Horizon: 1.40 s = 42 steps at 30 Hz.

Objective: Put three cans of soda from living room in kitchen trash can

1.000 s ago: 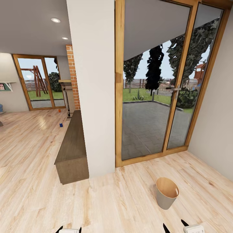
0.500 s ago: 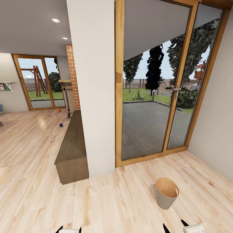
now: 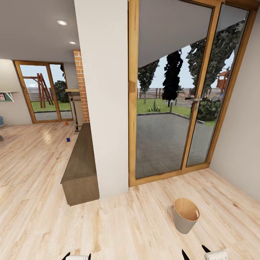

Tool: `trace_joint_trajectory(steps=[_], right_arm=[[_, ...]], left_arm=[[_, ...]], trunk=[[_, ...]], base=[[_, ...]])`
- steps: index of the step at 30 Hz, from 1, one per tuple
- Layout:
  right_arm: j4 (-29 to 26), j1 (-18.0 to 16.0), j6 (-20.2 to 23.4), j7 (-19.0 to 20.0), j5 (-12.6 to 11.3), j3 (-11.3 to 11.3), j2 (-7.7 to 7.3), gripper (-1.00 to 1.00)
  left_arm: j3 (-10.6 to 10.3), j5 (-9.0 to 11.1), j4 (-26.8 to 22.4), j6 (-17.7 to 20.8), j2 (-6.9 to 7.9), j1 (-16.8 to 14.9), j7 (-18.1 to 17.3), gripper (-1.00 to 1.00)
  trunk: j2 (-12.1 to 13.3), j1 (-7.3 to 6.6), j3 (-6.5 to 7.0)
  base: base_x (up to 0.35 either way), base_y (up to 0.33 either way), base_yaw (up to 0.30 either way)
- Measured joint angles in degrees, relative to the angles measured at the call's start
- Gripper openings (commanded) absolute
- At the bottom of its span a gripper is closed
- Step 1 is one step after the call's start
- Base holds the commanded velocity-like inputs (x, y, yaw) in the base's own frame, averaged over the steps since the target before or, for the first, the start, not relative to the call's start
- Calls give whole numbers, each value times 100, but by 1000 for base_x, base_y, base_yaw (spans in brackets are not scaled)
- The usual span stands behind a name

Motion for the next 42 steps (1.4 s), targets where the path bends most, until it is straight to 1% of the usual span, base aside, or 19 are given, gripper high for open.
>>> trace_joint_trajectory(steps=[42], right_arm=[[0,0,0,1,0,3,0,100]], left_arm=[[-7,0,0,0,0,0,4,100]], trunk=[[0,0,0]], base=[[0,0,0]])
